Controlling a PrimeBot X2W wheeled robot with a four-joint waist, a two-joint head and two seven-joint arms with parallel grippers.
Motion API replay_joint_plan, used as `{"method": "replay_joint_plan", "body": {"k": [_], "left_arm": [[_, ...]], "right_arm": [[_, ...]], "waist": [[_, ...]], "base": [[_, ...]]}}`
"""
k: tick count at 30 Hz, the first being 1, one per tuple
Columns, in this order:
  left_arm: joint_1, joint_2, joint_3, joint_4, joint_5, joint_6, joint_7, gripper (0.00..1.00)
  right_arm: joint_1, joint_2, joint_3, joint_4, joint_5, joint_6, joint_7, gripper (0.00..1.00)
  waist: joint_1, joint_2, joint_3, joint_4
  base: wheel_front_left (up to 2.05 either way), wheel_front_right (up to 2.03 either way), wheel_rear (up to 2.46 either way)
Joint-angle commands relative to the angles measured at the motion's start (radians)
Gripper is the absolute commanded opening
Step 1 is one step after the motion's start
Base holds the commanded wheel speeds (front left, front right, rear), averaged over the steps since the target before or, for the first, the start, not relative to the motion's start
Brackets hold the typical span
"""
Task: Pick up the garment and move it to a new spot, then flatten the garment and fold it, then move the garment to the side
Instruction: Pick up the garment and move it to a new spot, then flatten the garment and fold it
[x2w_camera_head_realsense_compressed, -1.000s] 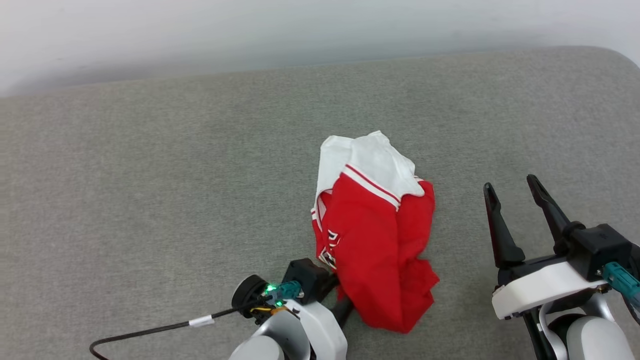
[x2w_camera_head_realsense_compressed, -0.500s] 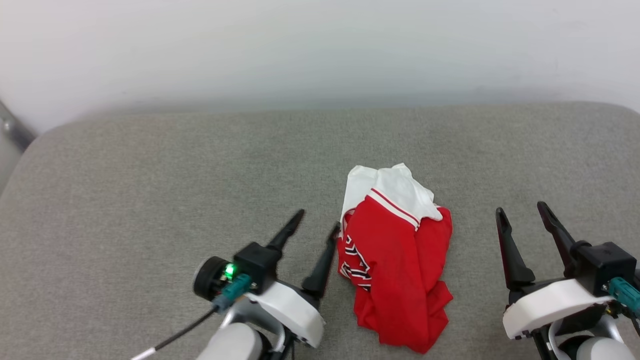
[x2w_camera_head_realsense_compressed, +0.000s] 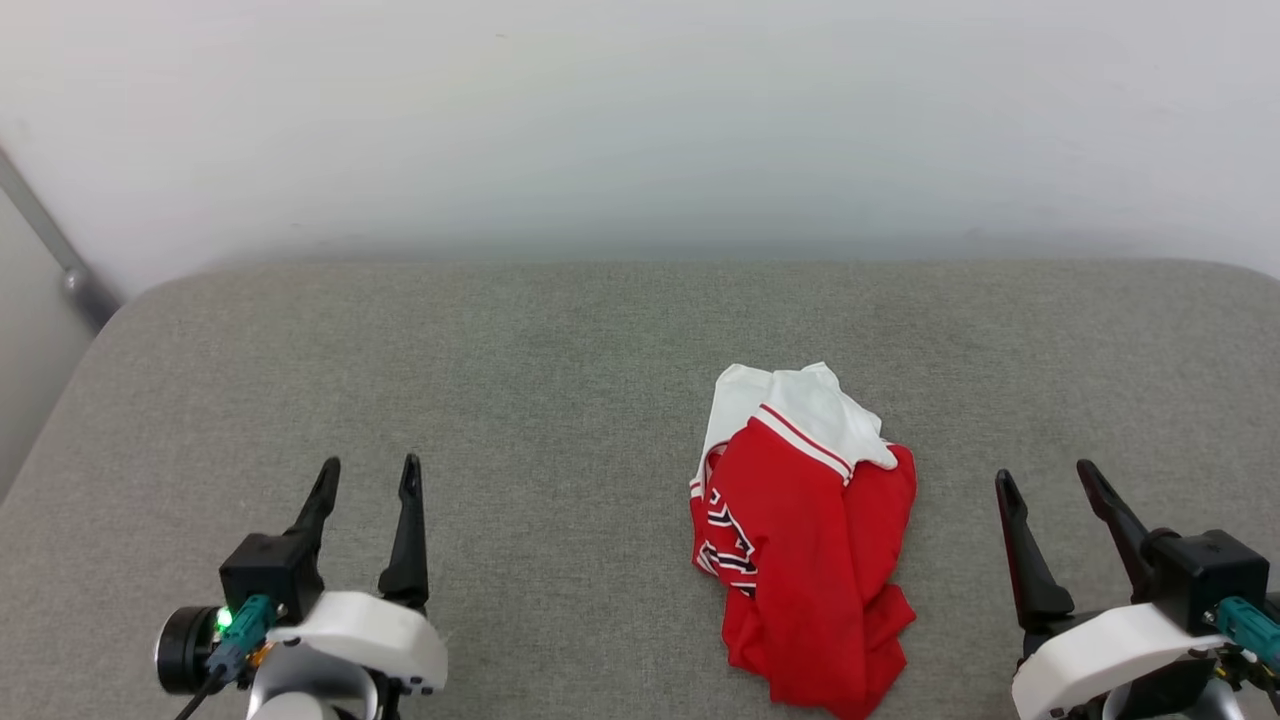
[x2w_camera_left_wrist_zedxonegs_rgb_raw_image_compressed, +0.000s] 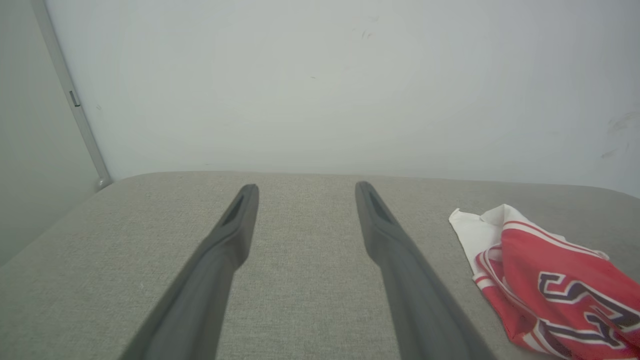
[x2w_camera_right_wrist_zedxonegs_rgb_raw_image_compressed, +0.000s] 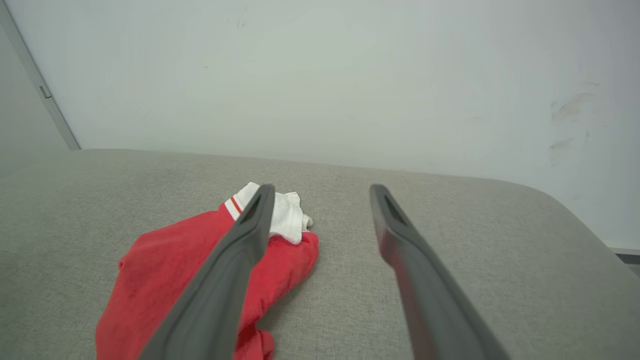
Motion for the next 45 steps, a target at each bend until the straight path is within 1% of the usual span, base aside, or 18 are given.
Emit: {"method": "replay_joint_plan", "body": {"k": [1,5,19,22,24,28,33,34,35,36,37,39,42,45], "left_arm": [[0.014,0.007,0.0,-0.008,0.0,0.003,0.003,1.0],[0.038,0.022,-0.007,-0.037,0.001,0.004,0.018,1.0],[0.041,0.031,-0.007,-0.063,-0.005,0.022,0.037,1.0],[0.008,0.03,-0.023,-0.071,-0.005,0.008,0.053,1.0],[-0.026,0.028,-0.043,-0.077,-0.001,-0.011,0.077,1.0],[-0.135,0.007,-0.106,-0.075,0.001,-0.065,0.158,1.0],[-0.293,-0.039,-0.208,-0.039,-0.003,-0.153,0.303,1.0],[-0.293,-0.039,-0.208,-0.039,-0.003,-0.153,0.303,1.0],[-0.344,-0.059,-0.252,-0.014,-0.014,-0.191,0.369,1.0],[-0.344,-0.059,-0.252,-0.014,-0.014,-0.191,0.369,1.0],[-0.383,-0.076,-0.288,0.015,-0.025,-0.225,0.432,1.0],[-0.414,-0.088,-0.325,0.045,-0.036,-0.254,0.493,1.0],[-0.448,-0.093,-0.381,0.087,-0.058,-0.284,0.582,1.0],[-0.466,-0.079,-0.428,0.127,-0.074,-0.296,0.662,1.0]], "right_arm": [[0.015,0.001,0.003,-0.005,0.006,-0.001,0.001,1.0],[0.023,0.001,0.013,-0.012,0.006,-0.001,0.005,1.0],[0.001,0.001,0.033,-0.007,0.011,-0.001,0.008,1.0],[-0.011,0.001,0.039,-0.006,0.014,-0.001,0.008,1.0],[-0.014,0.001,0.041,-0.007,0.013,-0.001,0.008,1.0],[-0.021,0.001,0.034,-0.011,0.005,-0.001,0.009,1.0],[-0.034,0.001,0.035,-0.009,0.01,-0.001,0.012,1.0],[-0.034,0.001,0.035,-0.009,0.01,-0.001,0.012,1.0],[-0.041,0.001,0.034,-0.01,0.014,-0.001,0.008,1.0],[-0.041,0.001,0.034,-0.01,0.014,-0.001,0.008,1.0],[-0.049,0.001,0.035,-0.006,0.022,-0.001,0.004,1.0],[-0.053,0.001,0.034,0.0,0.025,-0.001,-0.001,1.0],[-0.062,0.001,0.037,0.01,0.036,-0.001,-0.012,1.0],[-0.069,0.001,0.04,0.025,0.047,-0.001,-0.02,1.0]], "waist": [[0.0,-0.0001,-0.002,-0.001],[0.0,-0.0001,0.0,-0.006],[0.0,-0.0001,0.001,-0.024],[0.0,-0.0001,0.006,-0.031],[0.0,-0.0001,0.013,-0.037],[0.0,-0.0001,0.03,-0.052],[0.0,-0.0001,0.058,-0.084],[0.0,-0.0001,0.058,-0.084],[0.0,-0.0001,0.075,-0.099],[0.0,-0.0001,0.075,-0.099],[0.0,-0.0001,0.094,-0.115],[0.0,-0.0001,0.112,-0.129],[0.0,-0.0001,0.14,-0.145],[0.0,-0.0001,0.161,-0.159]], "base": [[0.0,0.0,0.0],[0.0,0.0,0.0],[0.0,0.0,0.0],[0.0,0.0,0.0],[0.0,0.0,0.0],[0.0,0.0,0.0],[0.0,0.0,0.0],[0.0,0.0,0.0],[0.0,0.0,0.0],[0.0,0.0,0.0],[0.0,0.0,0.0],[0.0,0.0,0.0],[0.0,0.0,0.0],[0.0,0.0,0.0]]}}
